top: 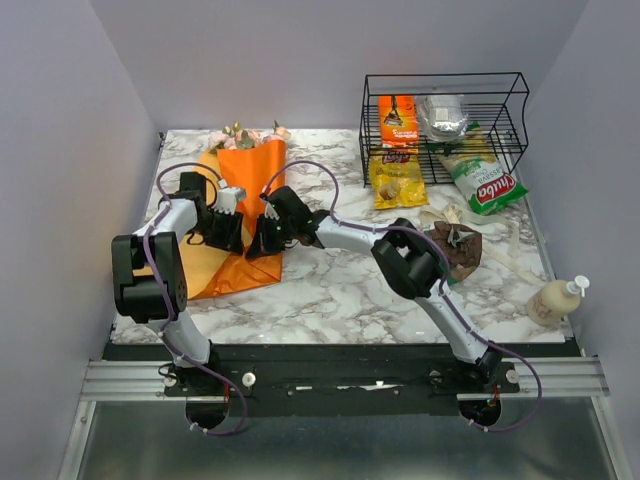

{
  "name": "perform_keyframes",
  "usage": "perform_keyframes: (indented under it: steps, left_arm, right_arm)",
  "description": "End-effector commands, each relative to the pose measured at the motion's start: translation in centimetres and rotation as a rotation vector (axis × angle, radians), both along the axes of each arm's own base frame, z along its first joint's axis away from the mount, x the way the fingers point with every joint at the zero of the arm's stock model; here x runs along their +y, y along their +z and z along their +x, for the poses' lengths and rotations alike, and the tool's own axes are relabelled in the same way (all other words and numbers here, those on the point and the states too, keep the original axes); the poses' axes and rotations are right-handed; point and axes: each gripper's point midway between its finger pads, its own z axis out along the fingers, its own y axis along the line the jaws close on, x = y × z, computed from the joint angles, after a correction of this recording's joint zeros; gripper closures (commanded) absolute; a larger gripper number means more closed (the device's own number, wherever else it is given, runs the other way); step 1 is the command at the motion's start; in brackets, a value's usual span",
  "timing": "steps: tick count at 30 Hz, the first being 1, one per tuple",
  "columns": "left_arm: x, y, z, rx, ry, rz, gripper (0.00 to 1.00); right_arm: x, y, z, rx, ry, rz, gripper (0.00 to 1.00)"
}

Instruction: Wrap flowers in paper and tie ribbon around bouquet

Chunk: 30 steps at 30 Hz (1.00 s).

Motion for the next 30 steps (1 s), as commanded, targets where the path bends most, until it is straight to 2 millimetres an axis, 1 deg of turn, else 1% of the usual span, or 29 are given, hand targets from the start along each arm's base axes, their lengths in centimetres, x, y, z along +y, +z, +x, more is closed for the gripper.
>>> perform_keyframes:
  steps: [1,3,4,6,7,10,13,14,15,16,17,19,21,24,25,26,28,30]
  left_arm:
    - [0.3,5.7,2.2,-0.132,0.032,-0.072,0.42]
    - [0.2,6.9,2.8,-0.153,0.065,-0.101,0.35]
    - [-0.1,6.8,3.3,-0.163,0.073,-0.113,0.3]
    - [-0.2,6.1,3.7,-0.145,0.105,-0.13,0.27]
    - [-0.3,4.9,4.2,-0.109,0.145,-0.141,0.26]
    - [-0.2,3.1,5.0,-0.063,0.213,-0.151,0.25]
    - [-0.6,3.2,5.9,-0.093,0.229,-0.178,0.23]
    - [-0.6,3.2,6.1,-0.098,0.244,-0.177,0.24]
    - [-0.2,2.9,6.4,-0.106,0.262,-0.14,0.25]
    - [-0.1,2.4,6.7,-0.108,0.267,-0.126,0.33]
    - [0.0,2.1,6.7,-0.099,0.283,-0.119,0.38]
    - [0.1,1.2,6.7,-0.076,0.285,-0.117,0.44]
    - [-0.5,1.3,6.7,-0.064,0.297,-0.152,0.45]
    - [-1.6,2.3,6.9,-0.083,0.272,-0.207,0.39]
    - [-1.7,3.1,7.1,-0.106,0.266,-0.219,0.35]
    - [-2.1,3.7,7.3,-0.117,0.256,-0.24,0.34]
    - [-2.1,4.6,7.7,-0.144,0.263,-0.245,0.33]
    - [-1.3,4.2,8.2,-0.156,0.292,-0.197,0.34]
  right_arm:
    - [-0.4,-1.4,-0.5,0.067,-0.005,-0.011,0.99]
    - [-0.3,-1.2,-0.3,0.063,-0.005,-0.009,0.99]
    - [-0.3,-1.1,-0.3,0.061,-0.005,-0.008,0.99]
    - [-0.1,-1.0,-0.2,0.062,-0.001,-0.005,0.99]
    - [-0.1,-0.9,-0.2,0.056,0.003,-0.005,0.99]
    - [-0.2,-0.7,-0.2,0.046,0.006,-0.007,0.99]
    - [-0.3,-0.6,-0.1,0.036,0.009,-0.013,0.99]
    - [-0.2,-0.5,-0.2,0.036,0.009,-0.012,0.99]
    - [-0.2,-0.5,-0.3,0.035,0.011,-0.013,0.99]
    - [-0.2,-0.5,-0.2,0.031,0.012,-0.013,0.98]
    - [-0.2,-0.4,-0.1,0.028,0.013,-0.011,0.98]
    - [-0.1,0.0,-0.2,0.01,0.024,-0.009,0.97]
    - [0.0,0.2,-0.3,-0.006,0.032,-0.013,0.98]
    - [0.1,0.4,-0.5,-0.022,0.044,-0.02,0.98]
    - [0.1,0.3,-0.6,-0.022,0.048,-0.023,0.98]
    - [0.0,0.2,-0.5,-0.017,0.045,-0.027,0.99]
    - [0.2,0.3,-0.8,-0.018,0.054,-0.026,0.99]
    - [0.4,0.5,-1.0,-0.021,0.064,-0.022,0.99]
